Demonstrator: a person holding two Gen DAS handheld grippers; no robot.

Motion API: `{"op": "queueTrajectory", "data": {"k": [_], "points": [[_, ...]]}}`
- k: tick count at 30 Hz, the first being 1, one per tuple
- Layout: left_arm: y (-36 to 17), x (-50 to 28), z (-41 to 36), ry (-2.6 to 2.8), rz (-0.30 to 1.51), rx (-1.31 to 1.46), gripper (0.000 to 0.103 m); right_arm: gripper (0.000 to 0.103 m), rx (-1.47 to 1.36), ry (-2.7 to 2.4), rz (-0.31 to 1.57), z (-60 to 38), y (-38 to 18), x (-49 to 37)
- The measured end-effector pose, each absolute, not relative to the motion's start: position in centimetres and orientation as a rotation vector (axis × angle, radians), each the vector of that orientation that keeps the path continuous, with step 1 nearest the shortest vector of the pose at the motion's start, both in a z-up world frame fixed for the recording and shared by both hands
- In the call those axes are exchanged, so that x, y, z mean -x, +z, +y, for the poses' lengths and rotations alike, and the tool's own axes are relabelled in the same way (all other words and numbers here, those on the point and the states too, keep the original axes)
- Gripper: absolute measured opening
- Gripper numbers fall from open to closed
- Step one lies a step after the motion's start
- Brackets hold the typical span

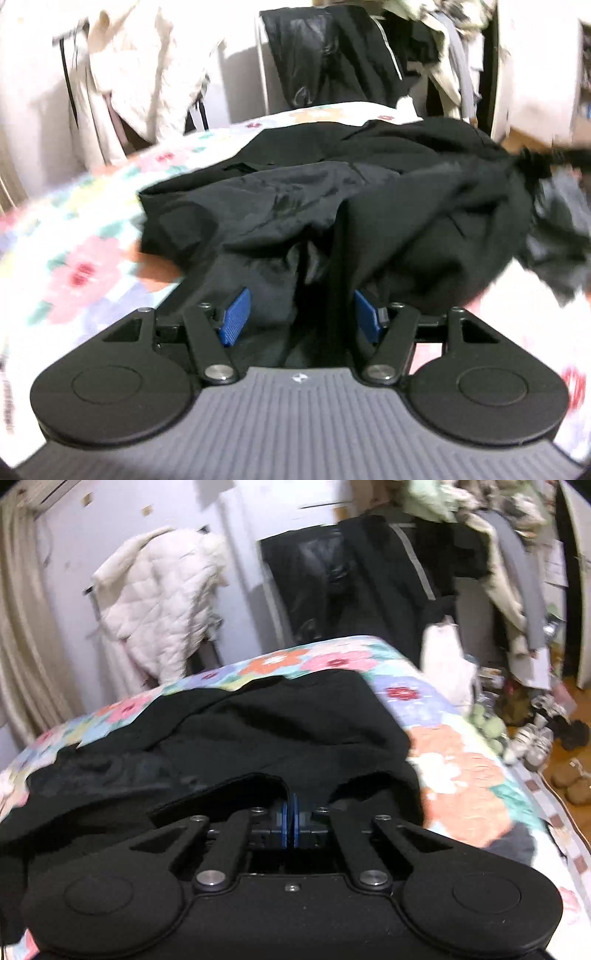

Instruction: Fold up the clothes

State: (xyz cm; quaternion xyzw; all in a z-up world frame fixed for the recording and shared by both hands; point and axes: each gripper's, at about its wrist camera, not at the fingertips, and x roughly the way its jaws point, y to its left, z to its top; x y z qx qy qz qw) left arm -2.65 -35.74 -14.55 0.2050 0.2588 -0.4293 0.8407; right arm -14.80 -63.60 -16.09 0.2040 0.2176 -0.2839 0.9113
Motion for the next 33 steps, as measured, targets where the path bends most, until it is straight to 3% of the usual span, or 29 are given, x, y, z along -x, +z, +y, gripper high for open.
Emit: {"op": "queueTrajectory", "data": {"k": [7,15,17,24,26,27,28,29,30,31,33], "points": [[-13.0,2.5,-25.2,-0.708,0.653,-0.380,0.061,0.002,-0.356,-0.717,0.517,-65.8,-16.3,15.4],[-16.1,-0.6,-14.0,-0.565,0.857,-0.029,0.063,0.002,-0.324,-0.749,0.586,-65.6,-15.6,14.6],[-17.5,-1.0,-13.9,-0.587,0.882,0.000,0.066,0.002,-0.318,-0.759,0.594,-65.4,-15.3,14.5],[-21.3,-0.8,-16.5,-0.646,0.980,-0.097,0.092,0.004,-0.249,-0.754,0.628,-64.3,-16.5,14.7],[-21.5,0.1,-17.5,-0.674,0.930,-0.197,0.093,0.011,-0.217,-0.769,0.655,-63.9,-16.4,14.7],[-21.6,0.5,-18.0,-0.687,0.903,-0.246,0.081,0.026,-0.191,-0.784,0.678,-63.7,-16.2,14.7],[-21.5,0.8,-18.5,-0.702,0.869,-0.288,0.051,0.052,-0.164,-0.800,0.700,-63.4,-16.0,14.6],[-21.4,0.8,-18.8,-0.725,0.849,-0.309,0.039,0.058,-0.117,-0.850,0.723,-62.5,-15.3,14.6],[-21.2,0.8,-19.1,-0.748,0.828,-0.331,0.017,0.060,-0.069,-0.901,0.745,-61.6,-14.5,14.6],[-21.0,0.7,-19.3,-0.770,0.812,-0.345,0.006,0.062,-0.043,-0.948,0.746,-60.8,-13.6,14.7],[-20.5,-0.2,-19.6,-0.804,0.807,-0.320,0.004,0.066,-0.011,-1.004,0.706,-58.7,-11.5,14.4]]}}
